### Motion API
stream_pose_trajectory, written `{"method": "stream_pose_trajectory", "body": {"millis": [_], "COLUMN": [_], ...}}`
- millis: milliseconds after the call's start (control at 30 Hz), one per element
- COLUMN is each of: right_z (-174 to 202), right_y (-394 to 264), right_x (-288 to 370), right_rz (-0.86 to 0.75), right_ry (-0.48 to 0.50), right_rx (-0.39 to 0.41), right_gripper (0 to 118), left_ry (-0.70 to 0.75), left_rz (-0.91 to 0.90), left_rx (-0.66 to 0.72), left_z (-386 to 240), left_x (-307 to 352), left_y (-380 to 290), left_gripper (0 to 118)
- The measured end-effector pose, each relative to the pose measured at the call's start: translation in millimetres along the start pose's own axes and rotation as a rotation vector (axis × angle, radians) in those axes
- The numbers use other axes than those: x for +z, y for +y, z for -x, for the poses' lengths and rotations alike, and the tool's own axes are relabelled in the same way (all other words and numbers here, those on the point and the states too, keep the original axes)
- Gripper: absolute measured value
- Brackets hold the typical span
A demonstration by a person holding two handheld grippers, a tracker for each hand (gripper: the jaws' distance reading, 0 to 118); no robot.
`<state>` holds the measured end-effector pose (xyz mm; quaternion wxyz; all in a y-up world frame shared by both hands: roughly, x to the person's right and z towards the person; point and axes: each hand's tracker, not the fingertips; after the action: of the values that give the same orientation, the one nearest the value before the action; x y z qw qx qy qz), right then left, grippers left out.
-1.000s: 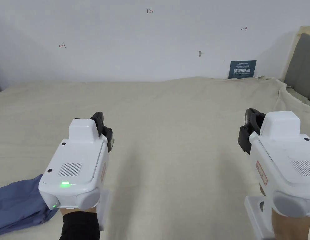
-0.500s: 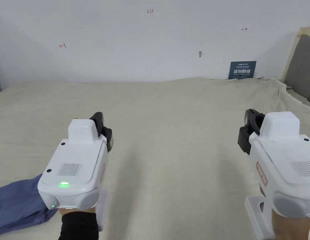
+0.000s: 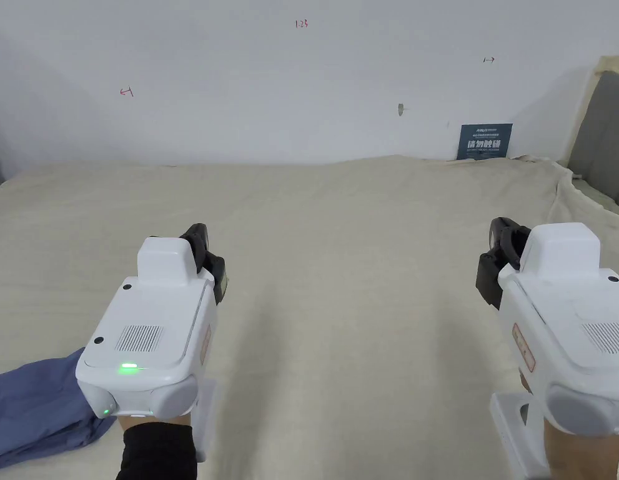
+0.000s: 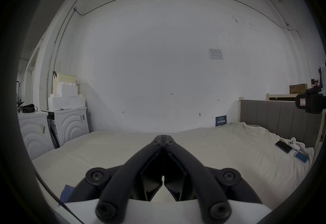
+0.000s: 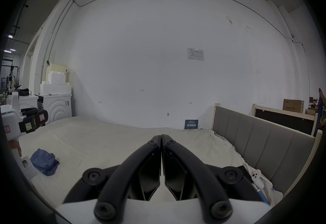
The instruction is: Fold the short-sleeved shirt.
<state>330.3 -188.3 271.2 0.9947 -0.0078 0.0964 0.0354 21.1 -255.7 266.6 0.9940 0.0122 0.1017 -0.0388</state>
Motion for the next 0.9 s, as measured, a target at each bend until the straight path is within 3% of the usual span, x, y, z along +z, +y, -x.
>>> {"method": "stream_pose_trajectory", "body": {"millis": [600,633,667,700,733,767,833,900], "right_z": [-2,-2,-2,-3,-3,-3,-6,-7], "right_y": [-4,-4,-4,-5,-6,-6,-9,-10], "right_x": [1,2,2,2,3,3,1,2], "right_rz": [-0.005,-0.005,-0.003,-0.005,-0.006,-0.003,-0.006,-0.012], "right_ry": [-0.008,-0.007,-0.006,-0.007,-0.007,-0.007,-0.006,-0.013], "right_rx": [0.004,0.004,0.004,0.000,-0.003,-0.005,-0.019,-0.020], "right_gripper": [2,8,24,47,76,91,103,112], "left_ry": [0.009,0.011,0.011,0.011,0.009,0.008,0.007,0.015], "left_rz": [-0.011,-0.010,-0.006,0.001,0.009,0.016,0.021,0.029], "left_rx": [0.011,0.018,0.025,0.031,0.037,0.039,0.046,0.051], "left_z": [2,3,4,6,7,8,10,10], "left_x": [2,2,2,1,0,-1,-1,-1], "left_y": [1,1,1,1,0,0,-2,-3], "left_gripper": [2,8,18,34,62,78,104,115]}}
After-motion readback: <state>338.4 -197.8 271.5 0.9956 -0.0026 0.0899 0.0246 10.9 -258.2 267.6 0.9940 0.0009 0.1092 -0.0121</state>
